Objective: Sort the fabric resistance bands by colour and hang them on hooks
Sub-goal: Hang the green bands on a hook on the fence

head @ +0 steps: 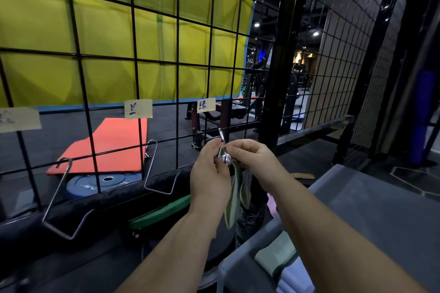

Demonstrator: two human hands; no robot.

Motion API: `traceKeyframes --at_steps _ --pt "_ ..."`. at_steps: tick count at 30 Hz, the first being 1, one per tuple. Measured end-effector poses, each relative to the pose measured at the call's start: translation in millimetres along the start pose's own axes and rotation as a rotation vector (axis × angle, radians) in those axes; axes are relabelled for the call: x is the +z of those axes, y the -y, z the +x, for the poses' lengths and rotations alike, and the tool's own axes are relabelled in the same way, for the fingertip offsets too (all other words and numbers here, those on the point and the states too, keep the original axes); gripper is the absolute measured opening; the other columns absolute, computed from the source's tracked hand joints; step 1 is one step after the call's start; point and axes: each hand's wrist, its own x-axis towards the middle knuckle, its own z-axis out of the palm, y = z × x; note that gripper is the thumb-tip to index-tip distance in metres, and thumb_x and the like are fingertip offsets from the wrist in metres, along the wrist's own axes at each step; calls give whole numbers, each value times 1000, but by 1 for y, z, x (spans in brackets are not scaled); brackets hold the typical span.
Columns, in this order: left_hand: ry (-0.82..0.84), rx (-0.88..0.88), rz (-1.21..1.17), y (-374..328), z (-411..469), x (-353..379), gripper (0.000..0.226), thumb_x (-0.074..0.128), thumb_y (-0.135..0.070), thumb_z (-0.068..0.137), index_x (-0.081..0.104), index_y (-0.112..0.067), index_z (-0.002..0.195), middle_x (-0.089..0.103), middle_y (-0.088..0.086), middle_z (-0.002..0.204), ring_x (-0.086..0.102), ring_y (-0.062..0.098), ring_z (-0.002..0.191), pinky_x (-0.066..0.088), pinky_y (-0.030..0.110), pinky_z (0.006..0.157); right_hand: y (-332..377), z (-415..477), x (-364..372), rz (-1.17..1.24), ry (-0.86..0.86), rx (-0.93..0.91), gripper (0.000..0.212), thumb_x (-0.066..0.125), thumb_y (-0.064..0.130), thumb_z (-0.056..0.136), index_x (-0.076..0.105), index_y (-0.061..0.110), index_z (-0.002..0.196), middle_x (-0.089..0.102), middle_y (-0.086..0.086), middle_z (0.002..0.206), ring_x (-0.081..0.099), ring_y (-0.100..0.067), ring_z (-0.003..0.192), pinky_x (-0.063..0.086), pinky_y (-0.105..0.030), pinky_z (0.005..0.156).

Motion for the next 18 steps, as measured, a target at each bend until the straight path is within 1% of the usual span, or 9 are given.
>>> traceKeyframes --at_steps 1,3,6,8,10,13,15,16,18 --pt "2 -6 -9 0 1 0 47 41 0 96 51 -26 133 59 -13 122 52 0 110 36 7 87 -1 0 0 11 3 -3 15 69 21 90 73 11 100 71 -19 97 66 -20 86 54 -35 84" --pt "4 -15 -25 0 2 0 46 41 0 96 51 -26 132 59 -15 115 53 0 106 35 6 83 -1 -1 -1 43 8 -9 20 68 20 90 72 7 105 69 -25 106 66 -26 90 54 -39 88" --pt "9 -22 -39 -2 2 0 42 41 -2 96 53 -27 128 58 -16 112 54 2 104 34 5 75 0 -1 -2 84 28 -12 22 68 22 90 72 8 107 68 -25 107 66 -28 93 54 -40 89" --pt "17 -26 -43 -3 2 1 41 41 -3 96 54 -28 126 58 -16 114 53 1 106 34 3 74 0 -2 -3 81 23 -12 20 67 21 91 73 9 106 70 -20 105 66 -24 92 53 -37 88" --pt "22 -25 -51 -4 2 1 41 41 -3 96 54 -29 125 58 -15 117 54 1 106 34 3 74 0 -2 -4 82 14 -8 19 66 22 91 73 10 104 72 -14 98 66 -21 90 53 -35 85" --pt "7 -23 -81 -4 0 2 42 41 -1 96 52 -28 127 57 -19 110 53 -9 93 34 -5 67 0 -2 -5 98 0 18 17 68 23 90 73 10 99 70 -8 88 65 -19 81 53 -32 78" --pt "5 -36 -111 -3 -2 4 43 42 0 96 53 -28 126 54 -24 105 53 -10 93 33 -9 68 1 -2 -5 124 -4 38 15 68 22 89 72 9 95 69 -8 84 64 -19 77 53 -32 74" --pt "12 -41 -125 -2 -3 4 43 42 0 96 55 -29 126 55 -26 103 54 -9 97 35 -8 72 0 -2 -5 147 -8 44 14 67 20 89 71 8 94 69 -7 82 64 -18 75 53 -30 72" --pt "32 -45 -163 -1 -6 6 45 43 1 94 57 -32 121 58 -27 103 56 -8 101 41 -1 81 1 -3 -4 192 -19 62 18 65 17 90 69 2 100 68 -7 81 64 -18 74 53 -27 67"
